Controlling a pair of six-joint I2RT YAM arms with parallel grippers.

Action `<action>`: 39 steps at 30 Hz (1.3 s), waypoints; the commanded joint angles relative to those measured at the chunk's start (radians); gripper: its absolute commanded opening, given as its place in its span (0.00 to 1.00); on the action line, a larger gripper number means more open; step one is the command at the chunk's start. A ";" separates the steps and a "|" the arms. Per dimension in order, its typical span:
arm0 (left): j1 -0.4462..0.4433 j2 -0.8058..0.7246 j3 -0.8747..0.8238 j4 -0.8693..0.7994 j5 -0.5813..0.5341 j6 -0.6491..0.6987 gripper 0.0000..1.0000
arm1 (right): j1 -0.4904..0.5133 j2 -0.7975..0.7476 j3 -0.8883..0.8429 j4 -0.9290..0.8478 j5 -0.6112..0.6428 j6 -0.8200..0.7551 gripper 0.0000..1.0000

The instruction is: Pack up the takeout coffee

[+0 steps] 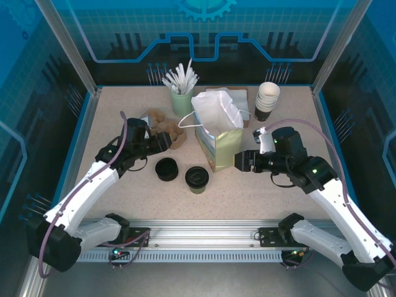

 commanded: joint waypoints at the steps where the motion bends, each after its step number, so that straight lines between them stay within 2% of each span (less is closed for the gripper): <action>1: 0.012 0.039 0.046 -0.035 -0.036 -0.034 0.67 | -0.084 -0.020 0.049 -0.067 -0.034 -0.086 0.61; 5: 0.033 0.099 0.060 -0.053 -0.046 -0.055 0.67 | -0.165 -0.011 0.081 -0.073 -0.088 -0.116 0.60; 9: 0.061 0.166 0.077 -0.055 -0.055 -0.072 0.66 | -0.193 0.001 0.087 -0.059 -0.125 -0.118 0.60; 16: 0.091 0.314 0.158 -0.073 -0.086 -0.058 0.63 | -0.210 0.025 0.083 -0.073 -0.141 -0.118 0.60; 25: 0.094 0.484 0.287 -0.125 -0.089 -0.029 0.52 | -0.228 0.025 0.072 -0.100 -0.150 -0.122 0.59; 31: 0.094 0.540 0.329 -0.167 -0.142 -0.032 0.50 | -0.236 0.026 0.067 -0.105 -0.158 -0.123 0.60; 39: 0.093 0.575 0.352 -0.164 -0.150 -0.032 0.49 | -0.249 0.064 0.066 -0.123 -0.183 -0.123 0.60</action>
